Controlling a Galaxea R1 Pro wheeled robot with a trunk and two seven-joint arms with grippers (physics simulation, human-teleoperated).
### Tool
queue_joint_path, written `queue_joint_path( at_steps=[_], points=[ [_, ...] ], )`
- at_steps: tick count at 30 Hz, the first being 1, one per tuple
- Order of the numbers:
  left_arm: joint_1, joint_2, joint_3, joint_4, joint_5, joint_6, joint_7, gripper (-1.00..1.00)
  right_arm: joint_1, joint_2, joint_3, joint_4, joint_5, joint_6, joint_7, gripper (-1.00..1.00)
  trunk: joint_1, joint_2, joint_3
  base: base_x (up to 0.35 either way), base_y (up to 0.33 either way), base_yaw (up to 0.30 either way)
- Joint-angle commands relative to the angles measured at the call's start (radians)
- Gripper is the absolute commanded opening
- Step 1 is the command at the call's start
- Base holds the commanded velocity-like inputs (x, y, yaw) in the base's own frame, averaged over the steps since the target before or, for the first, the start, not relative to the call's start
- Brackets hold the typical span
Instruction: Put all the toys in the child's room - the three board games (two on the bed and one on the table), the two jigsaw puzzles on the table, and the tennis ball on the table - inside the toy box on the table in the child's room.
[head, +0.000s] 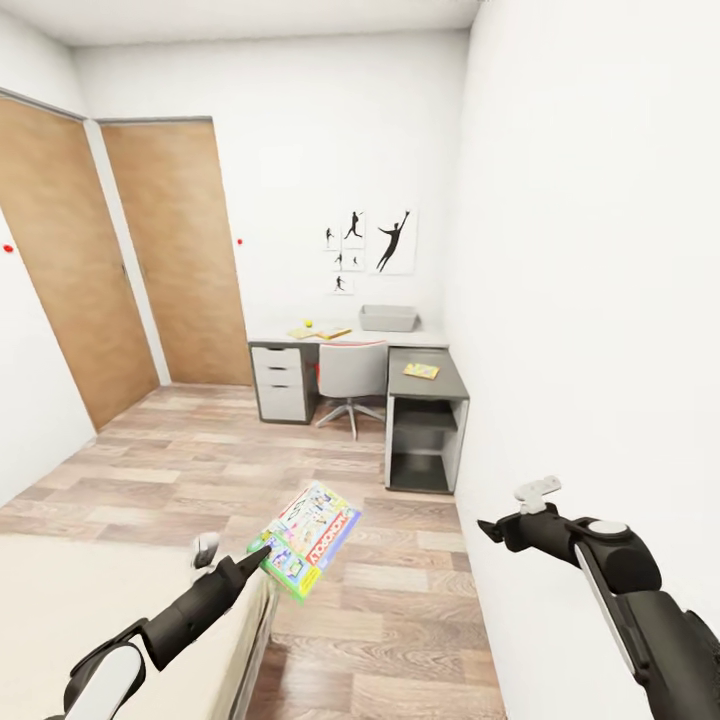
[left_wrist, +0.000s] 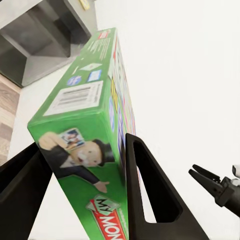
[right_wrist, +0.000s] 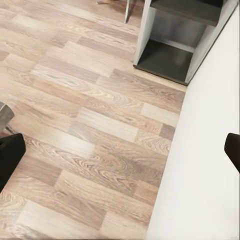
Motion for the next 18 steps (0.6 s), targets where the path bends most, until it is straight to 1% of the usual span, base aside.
queue_joint_path(
  at_steps=[1,5,8,18],
  points=[
    [-0.001,0.001,0.0,0.0,0.009,0.005,0.001,-1.0,-0.001,0.0,0.001,0.0,0.011,0.003,0.01,1.0,0.001,-0.002,-0.002,0.0,0.0,-0.259],
    [0.002,0.001,0.0,0.0,0.013,0.0,-0.007,-1.0,0.0,0.001,0.003,0.0,0.012,0.002,0.01,1.0,0.001,-0.002,-0.002,0.0,0.0,-0.242],
    [0.007,0.001,-0.001,0.0,0.016,-0.011,-0.015,-1.0,0.004,0.001,0.003,0.001,0.011,-0.001,0.01,1.0,0.001,-0.002,-0.002,0.0,0.0,-0.109],
    [0.01,-0.001,-0.005,0.001,0.013,-0.019,-0.011,-1.0,0.029,0.001,0.003,0.001,0.008,-0.016,0.013,1.0,0.001,-0.002,-0.002,0.0,0.0,-0.015]
  ],
)
